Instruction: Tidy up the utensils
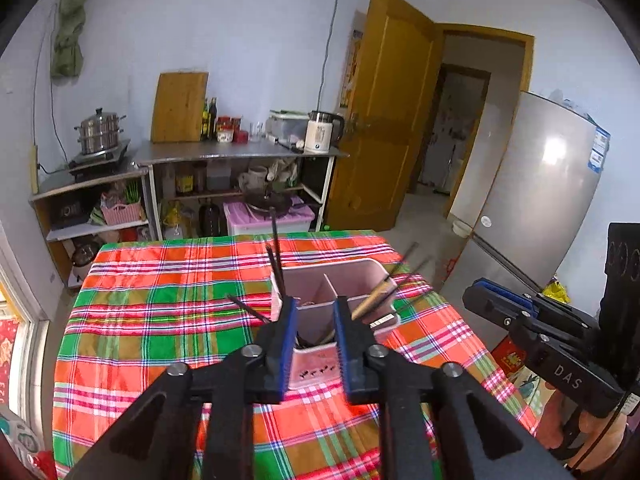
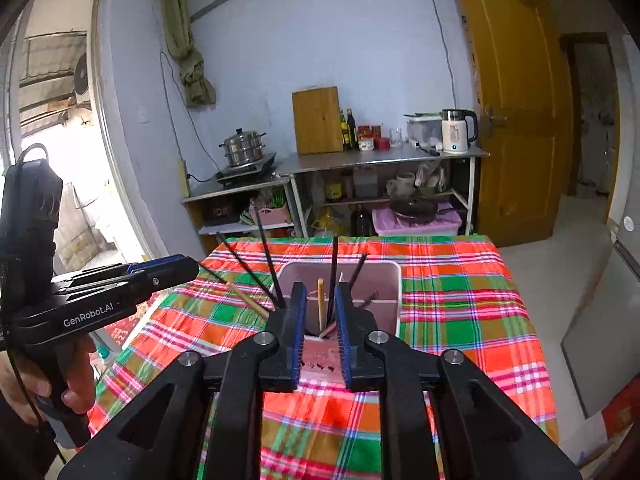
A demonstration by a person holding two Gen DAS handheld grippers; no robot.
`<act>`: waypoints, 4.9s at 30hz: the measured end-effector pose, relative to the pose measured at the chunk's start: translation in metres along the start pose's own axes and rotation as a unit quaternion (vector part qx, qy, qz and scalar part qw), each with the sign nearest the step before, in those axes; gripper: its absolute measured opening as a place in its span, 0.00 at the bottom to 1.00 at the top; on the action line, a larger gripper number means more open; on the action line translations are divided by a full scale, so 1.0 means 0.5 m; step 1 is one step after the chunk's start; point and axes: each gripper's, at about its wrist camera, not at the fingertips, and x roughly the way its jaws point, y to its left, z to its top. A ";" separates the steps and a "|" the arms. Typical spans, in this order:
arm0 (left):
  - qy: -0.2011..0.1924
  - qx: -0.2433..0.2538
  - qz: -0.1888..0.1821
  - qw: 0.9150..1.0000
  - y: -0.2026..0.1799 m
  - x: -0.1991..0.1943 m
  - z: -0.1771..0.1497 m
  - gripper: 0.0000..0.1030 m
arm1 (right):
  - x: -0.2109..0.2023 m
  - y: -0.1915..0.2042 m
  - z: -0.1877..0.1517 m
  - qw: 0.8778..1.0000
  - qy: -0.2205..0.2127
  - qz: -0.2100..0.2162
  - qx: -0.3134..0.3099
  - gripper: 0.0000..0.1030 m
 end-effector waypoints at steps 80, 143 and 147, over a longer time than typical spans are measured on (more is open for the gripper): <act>-0.036 0.006 0.046 0.998 -0.055 -0.111 -0.370 0.26 | -0.143 0.047 -0.311 0.999 -0.014 -0.031 -0.013 0.28; -0.018 0.024 0.054 0.998 -0.083 -0.101 -0.391 0.26 | -0.150 0.052 -0.313 0.999 -0.005 -0.030 -0.017 0.28; -0.018 0.023 0.052 0.998 -0.082 -0.100 -0.392 0.26 | -0.149 0.052 -0.312 0.999 -0.006 -0.030 -0.017 0.28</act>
